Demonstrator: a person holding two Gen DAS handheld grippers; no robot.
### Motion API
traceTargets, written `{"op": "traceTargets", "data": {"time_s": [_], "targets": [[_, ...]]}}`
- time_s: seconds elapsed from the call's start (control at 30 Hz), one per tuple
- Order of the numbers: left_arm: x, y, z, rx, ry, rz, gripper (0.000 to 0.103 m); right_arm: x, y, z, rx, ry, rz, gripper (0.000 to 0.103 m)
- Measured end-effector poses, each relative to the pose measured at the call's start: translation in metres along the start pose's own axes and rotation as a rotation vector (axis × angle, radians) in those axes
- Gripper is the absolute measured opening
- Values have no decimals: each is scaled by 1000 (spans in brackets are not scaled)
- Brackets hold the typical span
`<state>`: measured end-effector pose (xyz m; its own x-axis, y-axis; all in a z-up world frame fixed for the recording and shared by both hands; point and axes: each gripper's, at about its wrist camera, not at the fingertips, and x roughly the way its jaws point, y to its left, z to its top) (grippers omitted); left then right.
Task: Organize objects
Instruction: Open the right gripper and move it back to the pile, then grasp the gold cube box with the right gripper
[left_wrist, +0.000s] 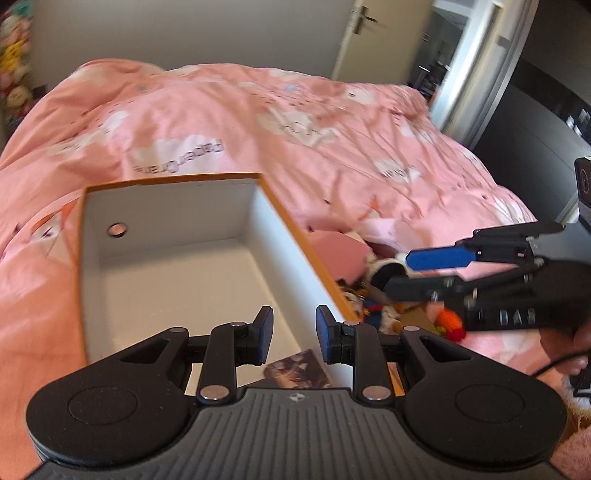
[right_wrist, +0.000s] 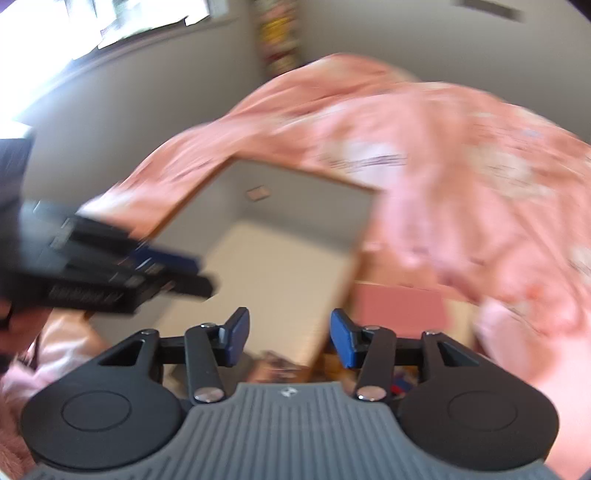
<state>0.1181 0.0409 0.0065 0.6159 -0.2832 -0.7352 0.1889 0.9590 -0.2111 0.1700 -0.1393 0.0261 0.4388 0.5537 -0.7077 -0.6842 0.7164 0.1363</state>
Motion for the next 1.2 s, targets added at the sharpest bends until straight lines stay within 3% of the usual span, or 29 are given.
{"op": "traceTargets", "data": {"time_s": [0.13, 0.37, 0.43, 0.57, 0.7, 0.8, 0.93, 1.07, 1.2], "targets": [[16, -26, 2, 98, 32, -35, 29, -16, -44, -34, 163, -8, -129, 37], [47, -58, 2, 231, 112, -66, 29, 5, -73, -85, 305, 89, -245, 40], [55, -65, 2, 257, 134, -73, 29, 13, -76, -93, 318, 112, -248, 43], [72, -76, 2, 287, 171, -83, 29, 24, -83, -104, 339, 125, -232, 59], [85, -83, 4, 296, 199, -88, 29, 37, -90, -108, 339, 144, -203, 61], [92, -86, 5, 293, 216, -92, 29, 44, -87, -110, 314, 149, -191, 73], [101, -93, 4, 275, 230, -121, 29, 45, -87, -112, 314, 145, -195, 72], [107, -100, 3, 270, 244, -128, 29, 60, -93, -116, 332, 184, -226, 61], [102, -101, 1, 266, 243, -133, 29, 56, -95, -117, 354, 167, -213, 61]]}}
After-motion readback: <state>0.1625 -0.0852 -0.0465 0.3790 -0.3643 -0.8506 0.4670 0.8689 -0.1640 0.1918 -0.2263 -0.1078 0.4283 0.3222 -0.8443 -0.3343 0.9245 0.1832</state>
